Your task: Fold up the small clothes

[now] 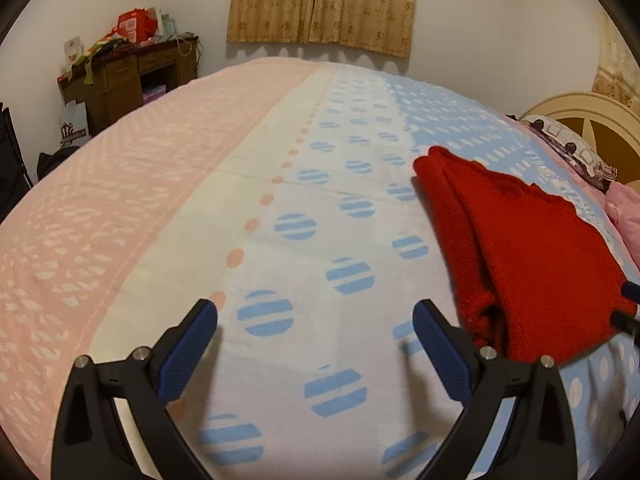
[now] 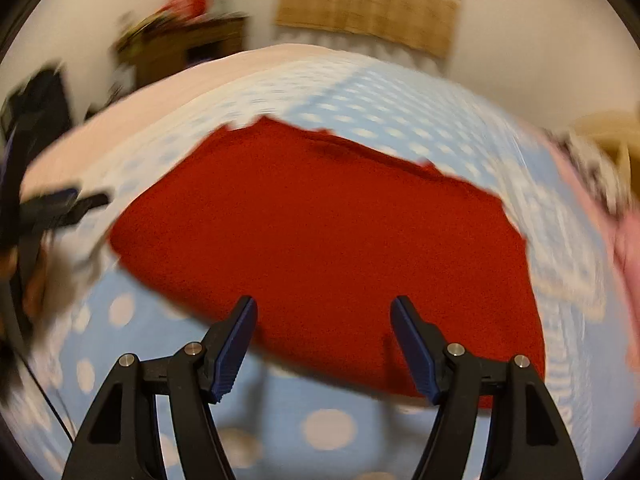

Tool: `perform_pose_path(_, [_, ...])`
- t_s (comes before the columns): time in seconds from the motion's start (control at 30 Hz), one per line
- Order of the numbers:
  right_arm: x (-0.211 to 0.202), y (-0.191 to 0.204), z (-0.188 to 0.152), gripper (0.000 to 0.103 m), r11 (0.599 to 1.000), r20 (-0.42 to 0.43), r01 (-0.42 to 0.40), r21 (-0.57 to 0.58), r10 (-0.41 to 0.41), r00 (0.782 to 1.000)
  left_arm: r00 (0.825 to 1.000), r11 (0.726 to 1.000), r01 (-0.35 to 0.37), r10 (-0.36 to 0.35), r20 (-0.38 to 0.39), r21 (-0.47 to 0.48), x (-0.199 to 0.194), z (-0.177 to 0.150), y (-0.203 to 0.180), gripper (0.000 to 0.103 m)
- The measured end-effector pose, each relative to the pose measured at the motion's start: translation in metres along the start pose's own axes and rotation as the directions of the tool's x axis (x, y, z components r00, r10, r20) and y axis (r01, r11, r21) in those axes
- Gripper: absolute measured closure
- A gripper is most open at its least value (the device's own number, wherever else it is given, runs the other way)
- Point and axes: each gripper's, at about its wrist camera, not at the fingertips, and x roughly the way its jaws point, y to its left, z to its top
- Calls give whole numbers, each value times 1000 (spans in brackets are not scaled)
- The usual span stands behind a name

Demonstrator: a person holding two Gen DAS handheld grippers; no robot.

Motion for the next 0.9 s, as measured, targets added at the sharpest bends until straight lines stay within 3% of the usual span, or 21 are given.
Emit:
perform_pose_path(0.07, [-4,34,1,33,993,42,24,-119,-19,999,1000,1000,2,-1,-18,4,3,-1,0,3])
perform_pose_path(0.2, [-4,77,1,33,971,76,17,-241,2,997,999,1000,0,0,-40,-2,7,-2,2,3])
perform_pose_path(0.47, [5,117,9,33,952,116,25,-304,11,993,999,1000,1,-1,-47,16,7,-4,1,0])
perform_pose_path(0.9, [37,140,16,33,921,143,132,-366,-84,986,998,999,-10,12,-55,40,9,-5,-3,0])
